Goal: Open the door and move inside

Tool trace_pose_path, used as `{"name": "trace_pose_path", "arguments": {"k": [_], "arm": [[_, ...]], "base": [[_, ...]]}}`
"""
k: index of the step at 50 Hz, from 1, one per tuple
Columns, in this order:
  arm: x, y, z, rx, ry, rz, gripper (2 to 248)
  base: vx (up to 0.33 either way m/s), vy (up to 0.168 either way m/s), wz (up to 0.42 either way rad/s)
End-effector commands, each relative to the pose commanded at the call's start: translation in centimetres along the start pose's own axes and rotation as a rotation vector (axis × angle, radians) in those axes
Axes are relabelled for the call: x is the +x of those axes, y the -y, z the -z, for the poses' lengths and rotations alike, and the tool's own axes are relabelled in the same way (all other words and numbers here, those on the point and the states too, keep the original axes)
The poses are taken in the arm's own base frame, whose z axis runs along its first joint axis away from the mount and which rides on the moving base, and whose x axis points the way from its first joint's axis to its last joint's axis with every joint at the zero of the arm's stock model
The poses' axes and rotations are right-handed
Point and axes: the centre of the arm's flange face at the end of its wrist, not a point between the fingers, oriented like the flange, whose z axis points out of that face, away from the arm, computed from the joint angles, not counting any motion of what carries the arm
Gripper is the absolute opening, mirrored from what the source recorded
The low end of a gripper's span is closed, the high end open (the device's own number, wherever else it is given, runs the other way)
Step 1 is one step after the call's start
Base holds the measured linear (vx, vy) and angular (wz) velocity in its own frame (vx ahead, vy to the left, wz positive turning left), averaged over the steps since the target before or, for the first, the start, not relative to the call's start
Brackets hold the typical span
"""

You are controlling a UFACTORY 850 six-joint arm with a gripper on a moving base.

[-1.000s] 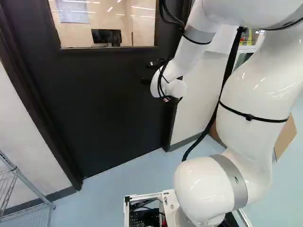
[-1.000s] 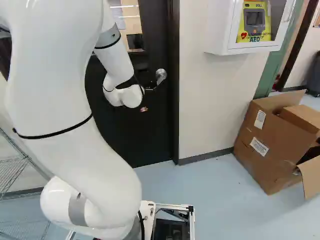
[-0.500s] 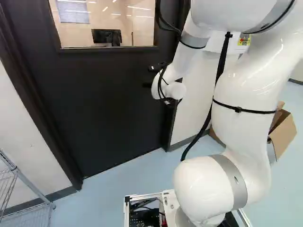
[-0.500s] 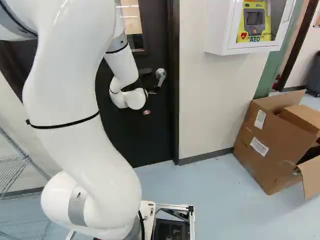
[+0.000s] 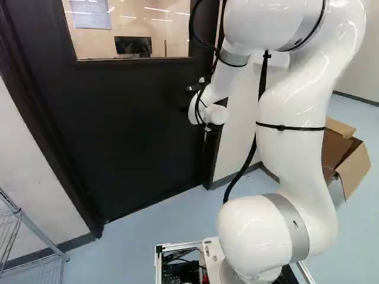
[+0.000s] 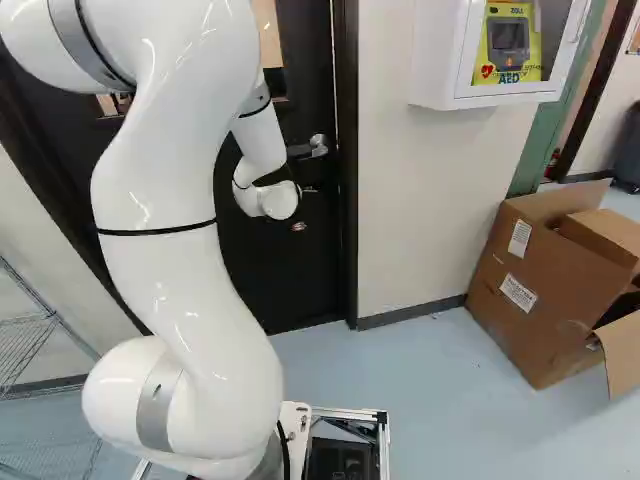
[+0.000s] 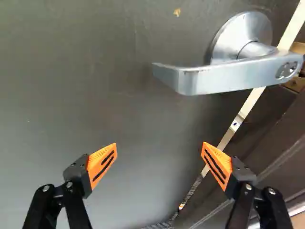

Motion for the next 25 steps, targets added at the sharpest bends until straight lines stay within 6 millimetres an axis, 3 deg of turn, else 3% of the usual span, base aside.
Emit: {"name": "trace_pose_path", "arguments": {"k": [25], "arm": [[0.2,0.0,-5.1,-0.104,0.027,-0.108,247]], "base": [[-0.001,0.000,0.000]]}}
